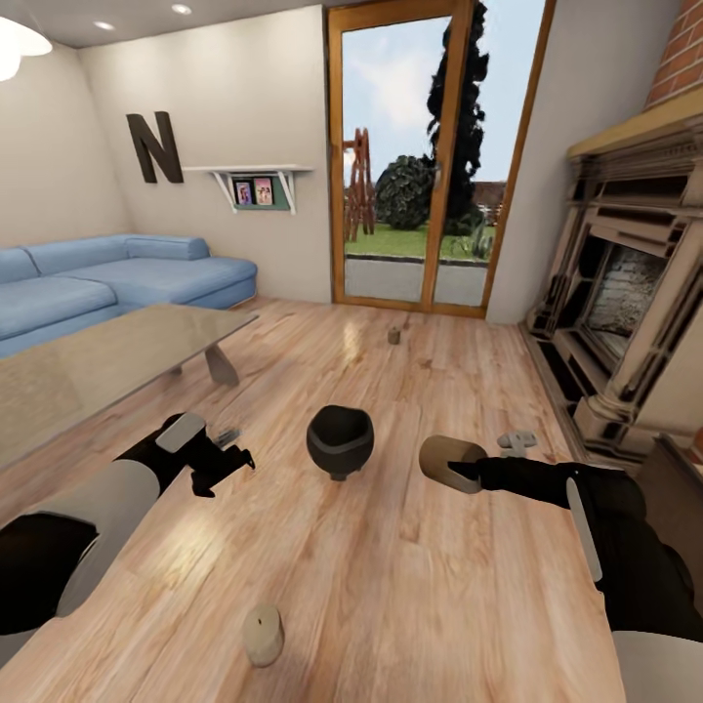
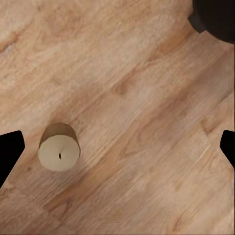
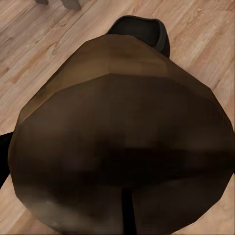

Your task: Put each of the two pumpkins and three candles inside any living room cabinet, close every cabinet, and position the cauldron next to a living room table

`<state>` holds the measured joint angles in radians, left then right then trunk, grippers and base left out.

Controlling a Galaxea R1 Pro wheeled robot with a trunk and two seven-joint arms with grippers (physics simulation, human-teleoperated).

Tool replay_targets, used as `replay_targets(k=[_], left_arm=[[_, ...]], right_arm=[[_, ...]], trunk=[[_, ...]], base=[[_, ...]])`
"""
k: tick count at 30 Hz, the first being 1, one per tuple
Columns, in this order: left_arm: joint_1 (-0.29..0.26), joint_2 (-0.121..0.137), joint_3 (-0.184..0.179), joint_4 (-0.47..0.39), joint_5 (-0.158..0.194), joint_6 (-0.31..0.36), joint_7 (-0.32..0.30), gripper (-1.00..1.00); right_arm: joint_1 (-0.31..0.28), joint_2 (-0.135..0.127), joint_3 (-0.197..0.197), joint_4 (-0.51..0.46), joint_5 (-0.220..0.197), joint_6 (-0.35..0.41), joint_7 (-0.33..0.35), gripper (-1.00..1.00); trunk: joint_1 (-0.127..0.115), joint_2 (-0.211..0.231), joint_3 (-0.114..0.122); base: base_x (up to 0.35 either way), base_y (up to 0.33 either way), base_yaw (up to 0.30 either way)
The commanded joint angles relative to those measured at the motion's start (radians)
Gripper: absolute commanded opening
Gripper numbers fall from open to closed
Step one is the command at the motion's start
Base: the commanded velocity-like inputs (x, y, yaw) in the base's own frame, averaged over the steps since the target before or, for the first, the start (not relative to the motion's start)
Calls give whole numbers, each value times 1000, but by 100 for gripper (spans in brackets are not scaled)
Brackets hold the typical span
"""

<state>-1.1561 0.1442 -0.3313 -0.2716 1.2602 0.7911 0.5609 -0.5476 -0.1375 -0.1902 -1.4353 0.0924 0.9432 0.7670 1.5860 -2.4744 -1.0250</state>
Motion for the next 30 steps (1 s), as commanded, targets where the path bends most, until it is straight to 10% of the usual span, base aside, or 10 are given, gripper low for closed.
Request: replay_targets(k=[1,16,20,25,30], left_arm=[[1,0,0,10,-1,-16,-7,100],[3,2,4,67,6,-39,-20,100],[3,51,8,71,12,-39,-32,100],[3,94,7,155,4,-43,-241,100],[3,96,4,184,2,-44,-304,100]], right_arm=[[0,0,0,0,-2,1,0,-100],[0,1,0,0,-3,1,1,-100],[0,1,0,0,-3,1,1,-100],[0,1,0,-2,-1,0,0,-100],[0,1,0,-2,-1,0,0,-100]], trunk=[[0,0,0],[15,-26,-20],[17,-27,-36],[19,-28,-55],[21,-29,-75]], base=[[140,4,1],[16,0,0],[0,0,0],[0,0,105],[0,0,272]])
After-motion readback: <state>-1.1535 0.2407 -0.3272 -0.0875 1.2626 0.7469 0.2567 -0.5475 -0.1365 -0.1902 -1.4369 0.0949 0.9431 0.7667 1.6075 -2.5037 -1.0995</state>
